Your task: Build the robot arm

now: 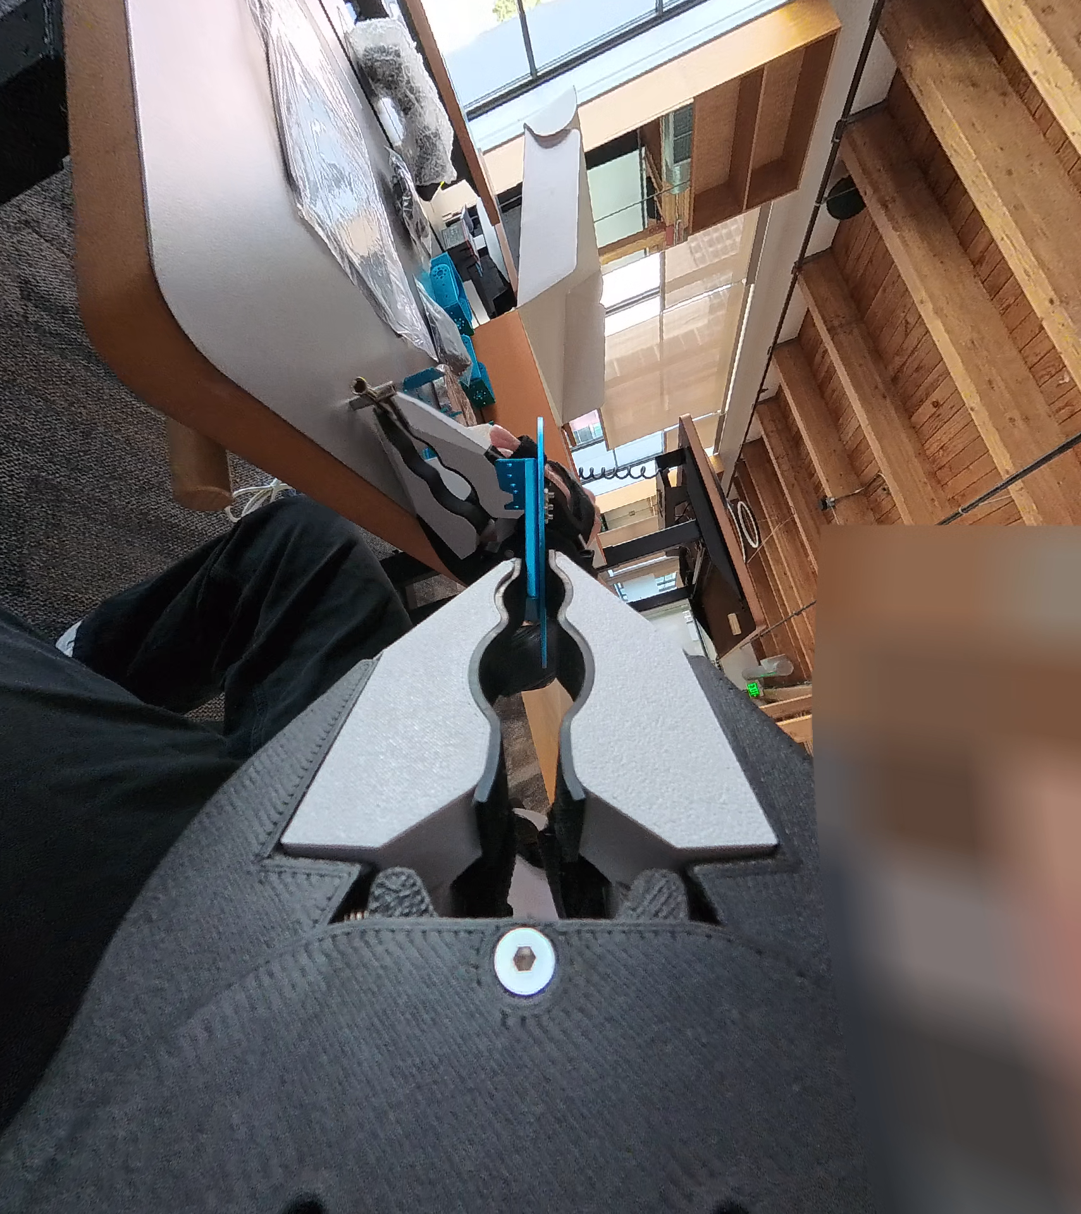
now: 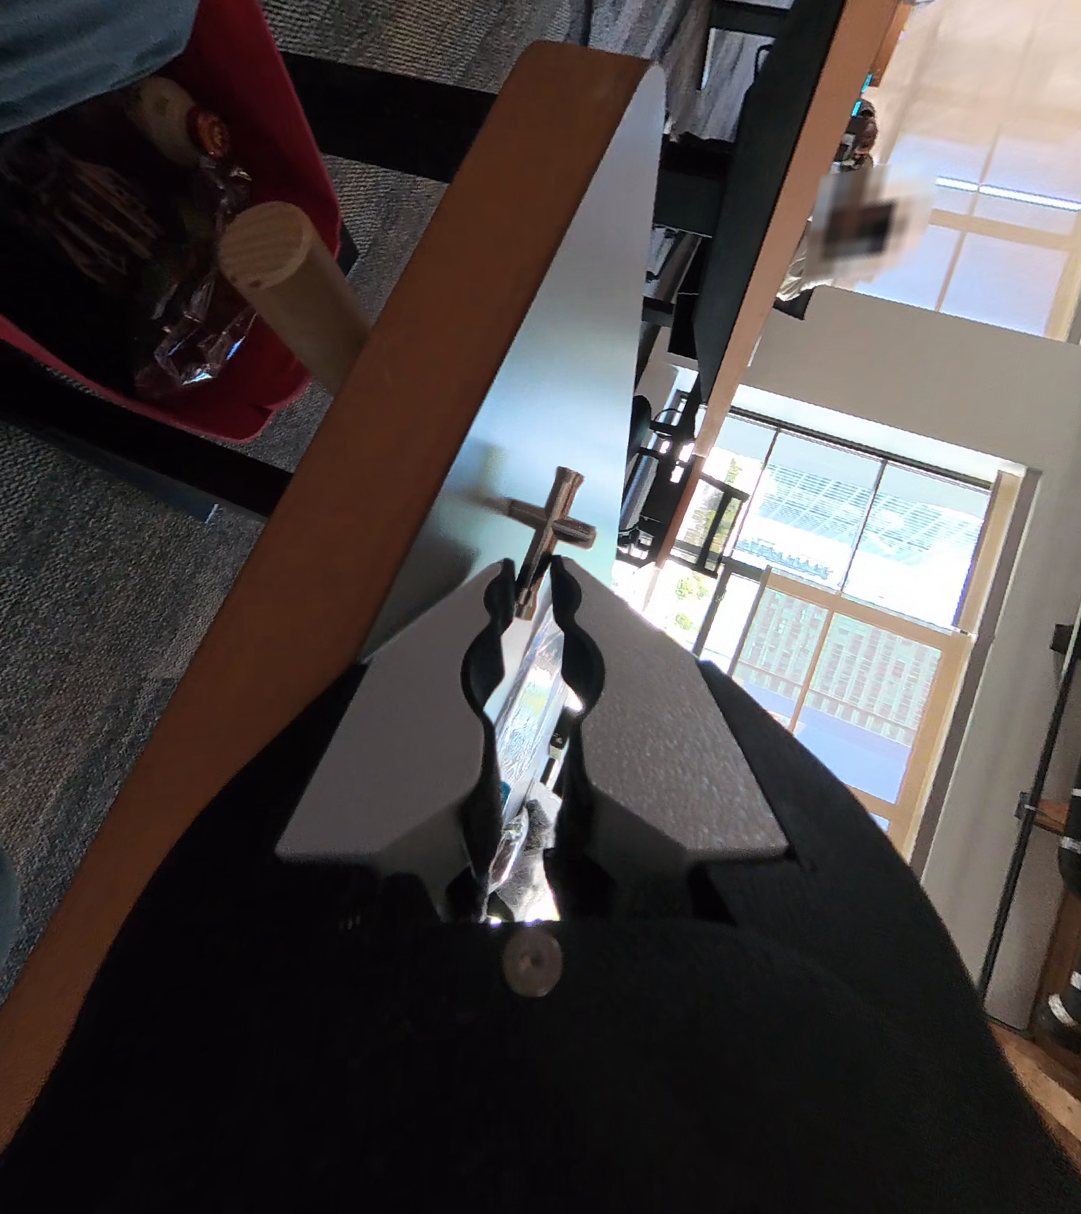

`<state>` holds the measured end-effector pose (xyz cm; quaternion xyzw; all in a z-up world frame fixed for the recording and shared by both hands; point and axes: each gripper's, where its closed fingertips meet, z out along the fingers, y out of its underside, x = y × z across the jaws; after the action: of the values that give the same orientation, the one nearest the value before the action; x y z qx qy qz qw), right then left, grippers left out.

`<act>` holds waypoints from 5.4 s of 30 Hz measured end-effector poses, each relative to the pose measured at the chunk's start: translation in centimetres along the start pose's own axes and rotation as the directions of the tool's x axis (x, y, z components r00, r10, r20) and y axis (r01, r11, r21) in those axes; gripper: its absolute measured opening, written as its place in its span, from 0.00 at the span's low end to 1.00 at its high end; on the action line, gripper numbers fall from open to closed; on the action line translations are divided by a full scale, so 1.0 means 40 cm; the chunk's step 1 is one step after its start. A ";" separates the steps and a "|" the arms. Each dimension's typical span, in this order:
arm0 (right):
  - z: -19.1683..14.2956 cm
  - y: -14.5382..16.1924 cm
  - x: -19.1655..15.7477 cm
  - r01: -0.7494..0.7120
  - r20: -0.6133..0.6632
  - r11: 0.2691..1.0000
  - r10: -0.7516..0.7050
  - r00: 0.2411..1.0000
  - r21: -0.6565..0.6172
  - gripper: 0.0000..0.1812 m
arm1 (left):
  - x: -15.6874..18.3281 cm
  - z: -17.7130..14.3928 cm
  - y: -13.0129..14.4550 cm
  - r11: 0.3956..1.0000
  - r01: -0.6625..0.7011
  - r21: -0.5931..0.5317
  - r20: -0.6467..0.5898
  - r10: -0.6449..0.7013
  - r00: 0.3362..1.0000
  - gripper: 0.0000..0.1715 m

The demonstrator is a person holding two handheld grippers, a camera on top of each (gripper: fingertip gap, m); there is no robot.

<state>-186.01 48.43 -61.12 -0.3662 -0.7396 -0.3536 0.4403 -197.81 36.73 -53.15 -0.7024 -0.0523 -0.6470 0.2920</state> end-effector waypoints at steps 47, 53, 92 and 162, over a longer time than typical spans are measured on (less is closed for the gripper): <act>-0.148 0.511 0.014 -0.267 -0.077 0.907 0.256 0.964 -0.326 0.03 | 0.062 0.037 0.016 0.998 -0.044 -0.040 -0.057 0.041 0.998 0.02; -0.153 0.568 -0.127 -0.119 0.072 0.907 0.161 0.984 -0.405 0.03 | 0.071 0.054 0.024 0.997 -0.055 -0.052 -0.059 0.051 0.997 0.02; -0.135 0.536 -0.179 -0.705 0.327 0.565 0.824 0.462 -0.428 0.03 | 0.105 0.048 0.028 0.994 -0.085 -0.064 -0.076 0.080 0.994 0.02; -0.441 -0.088 0.344 -0.821 0.294 0.391 0.797 0.528 0.415 0.03 | 0.208 0.149 -0.010 0.760 -0.627 0.170 0.036 0.631 0.775 0.02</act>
<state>-186.81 34.99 -42.93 -0.5568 -0.5420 0.1216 0.6176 -191.44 37.40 -45.16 -0.6439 0.1339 -0.5126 0.5520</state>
